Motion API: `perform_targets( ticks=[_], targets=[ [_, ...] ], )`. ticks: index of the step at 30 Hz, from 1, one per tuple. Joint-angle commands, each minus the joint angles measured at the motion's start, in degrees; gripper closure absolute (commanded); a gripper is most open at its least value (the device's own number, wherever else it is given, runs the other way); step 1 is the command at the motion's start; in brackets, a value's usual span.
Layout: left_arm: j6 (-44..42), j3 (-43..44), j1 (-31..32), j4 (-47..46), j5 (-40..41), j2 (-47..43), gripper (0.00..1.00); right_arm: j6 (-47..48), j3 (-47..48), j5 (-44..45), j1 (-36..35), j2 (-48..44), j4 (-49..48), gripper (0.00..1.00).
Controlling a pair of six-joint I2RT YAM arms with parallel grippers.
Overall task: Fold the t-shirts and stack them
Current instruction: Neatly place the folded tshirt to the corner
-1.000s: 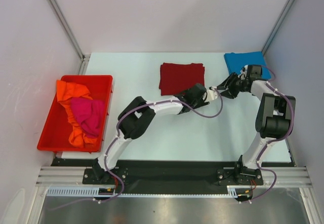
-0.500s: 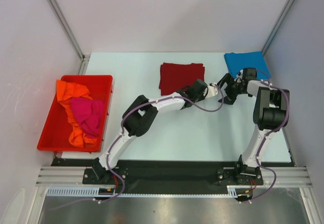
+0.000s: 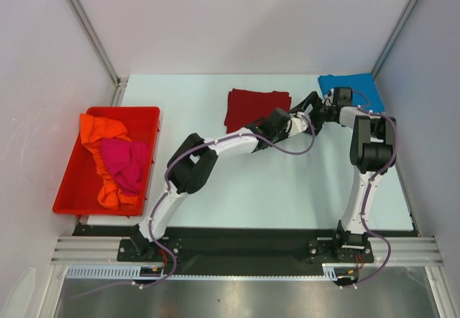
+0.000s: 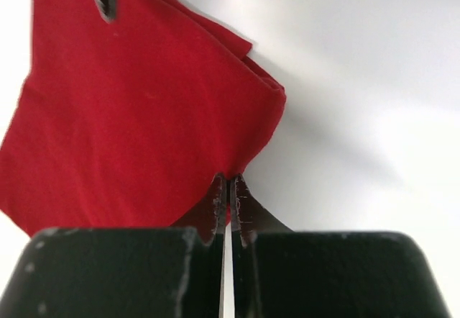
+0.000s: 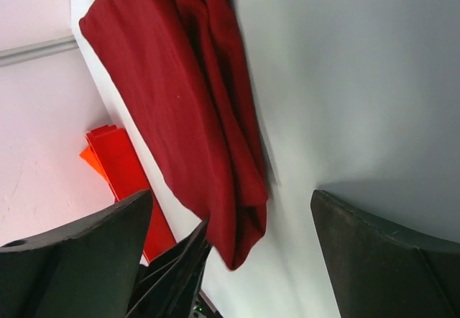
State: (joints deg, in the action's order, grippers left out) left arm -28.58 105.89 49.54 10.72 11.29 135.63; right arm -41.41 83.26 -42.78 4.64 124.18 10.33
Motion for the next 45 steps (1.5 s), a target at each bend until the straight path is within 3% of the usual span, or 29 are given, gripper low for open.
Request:
perform_targets(
  ticks=[1, 8, 19, 31, 40, 43, 45],
  targets=[
    [1.9, 0.1, -1.2, -0.1, -2.6, -6.4, 1.0, -0.1, 3.2, -1.7, -0.9, 2.0, -1.0, 0.0],
    [2.6, -0.2, -1.3, 0.7, -3.1, -7.1, 1.0, 0.9, 4.3, -1.9, -2.5, 4.1, 0.0, 0.01],
    [2.8, -1.3, -1.3, 0.9, -3.5, -8.6, 1.0, -1.4, 9.5, 1.3, -6.0, 9.3, 2.6, 0.15],
    [2.8, -3.1, -1.5, 0.4, -4.3, -11.2, 1.0, 0.0, 10.5, 6.2, -7.2, 9.8, 3.7, 0.2],
    [4.0, -4.5, -1.6, 0.3, -5.8, -11.9, 1.0, 0.8, 14.6, 6.8, -7.5, 14.2, 1.3, 0.43],
    [4.2, -4.2, -1.6, 0.3, -6.0, -11.6, 1.0, 0.7, 14.6, 6.3, -7.7, 14.3, 0.5, 0.55],
    [4.8, -3.7, -1.6, 0.6, -6.8, -11.4, 1.0, 1.9, 14.6, 7.1, -8.2, 14.0, 0.6, 0.7]
  ],
)
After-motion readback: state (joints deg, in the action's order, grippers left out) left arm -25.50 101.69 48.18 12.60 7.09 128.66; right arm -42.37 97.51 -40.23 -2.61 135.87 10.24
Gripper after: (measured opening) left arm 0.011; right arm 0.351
